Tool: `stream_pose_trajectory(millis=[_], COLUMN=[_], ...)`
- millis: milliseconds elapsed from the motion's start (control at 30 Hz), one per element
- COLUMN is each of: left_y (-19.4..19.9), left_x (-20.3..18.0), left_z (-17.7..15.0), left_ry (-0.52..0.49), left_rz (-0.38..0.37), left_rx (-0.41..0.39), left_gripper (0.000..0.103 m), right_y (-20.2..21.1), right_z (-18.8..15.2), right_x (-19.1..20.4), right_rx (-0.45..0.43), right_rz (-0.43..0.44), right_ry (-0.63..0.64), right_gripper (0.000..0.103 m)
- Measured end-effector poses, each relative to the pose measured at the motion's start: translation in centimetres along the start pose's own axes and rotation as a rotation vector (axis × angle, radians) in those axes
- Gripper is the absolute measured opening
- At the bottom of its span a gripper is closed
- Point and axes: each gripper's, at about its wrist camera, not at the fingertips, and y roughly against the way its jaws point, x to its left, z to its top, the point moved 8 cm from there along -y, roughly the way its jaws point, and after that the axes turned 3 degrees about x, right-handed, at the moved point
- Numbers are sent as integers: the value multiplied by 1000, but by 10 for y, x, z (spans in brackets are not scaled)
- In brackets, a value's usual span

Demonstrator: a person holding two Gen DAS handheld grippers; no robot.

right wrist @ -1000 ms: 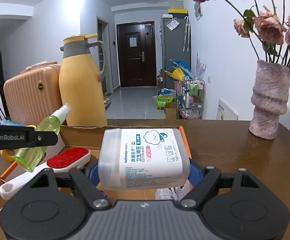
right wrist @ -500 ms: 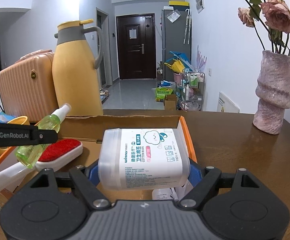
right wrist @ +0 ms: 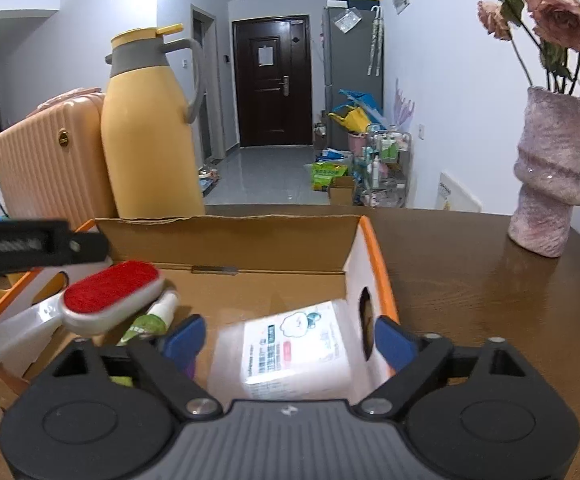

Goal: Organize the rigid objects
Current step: 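Carry the green spray bottle and wipes tub into the box and release both, then withdraw both open tools from the box back over the table items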

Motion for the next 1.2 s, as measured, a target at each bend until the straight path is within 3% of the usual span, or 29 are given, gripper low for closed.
stream_pose_trajectory(millis=[67,200,1200], left_y=[1,1,28], left_x=[3,5,7], left_z=[1,3,6], left_ry=[9,17,4], left_rz=[1,10,16], left_rx=[-2,-1,-58], left_gripper=[103,103,103], right_y=[1,3,26], right_z=[1,0,5], right_x=[0,2,0], right_rx=[-1,-4,-58], right_rz=[4,5,-8], right_ry=[-1,8,-7], right_gripper=[98,101,101])
